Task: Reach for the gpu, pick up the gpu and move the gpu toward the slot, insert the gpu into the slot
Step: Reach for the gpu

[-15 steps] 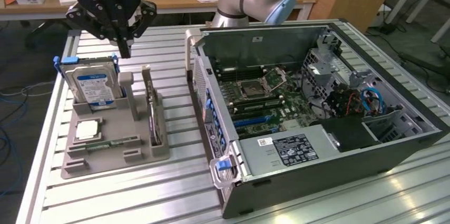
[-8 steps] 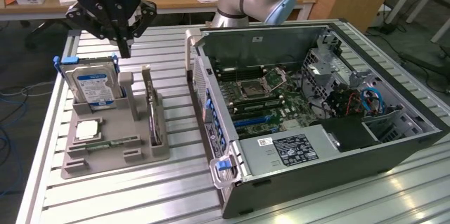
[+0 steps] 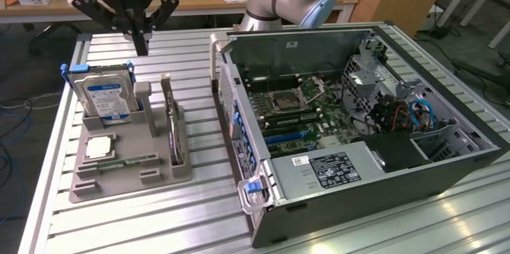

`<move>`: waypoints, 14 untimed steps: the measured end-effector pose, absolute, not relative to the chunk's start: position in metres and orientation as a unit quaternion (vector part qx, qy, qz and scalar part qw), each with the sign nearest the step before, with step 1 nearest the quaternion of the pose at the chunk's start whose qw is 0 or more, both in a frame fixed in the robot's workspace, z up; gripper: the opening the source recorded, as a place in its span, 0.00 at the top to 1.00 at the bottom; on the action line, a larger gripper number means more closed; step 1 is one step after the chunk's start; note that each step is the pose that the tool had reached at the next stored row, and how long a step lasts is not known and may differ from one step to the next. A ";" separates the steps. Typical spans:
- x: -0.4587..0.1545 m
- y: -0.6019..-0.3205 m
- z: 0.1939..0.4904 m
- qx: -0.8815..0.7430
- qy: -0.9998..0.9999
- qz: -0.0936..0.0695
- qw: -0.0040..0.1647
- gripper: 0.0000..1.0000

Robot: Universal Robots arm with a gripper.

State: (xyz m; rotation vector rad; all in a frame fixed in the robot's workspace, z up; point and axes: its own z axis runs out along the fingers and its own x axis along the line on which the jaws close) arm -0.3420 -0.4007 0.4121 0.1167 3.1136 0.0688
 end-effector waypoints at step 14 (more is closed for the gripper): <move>-0.163 -0.407 0.399 0.037 0.999 0.022 0.012 0.90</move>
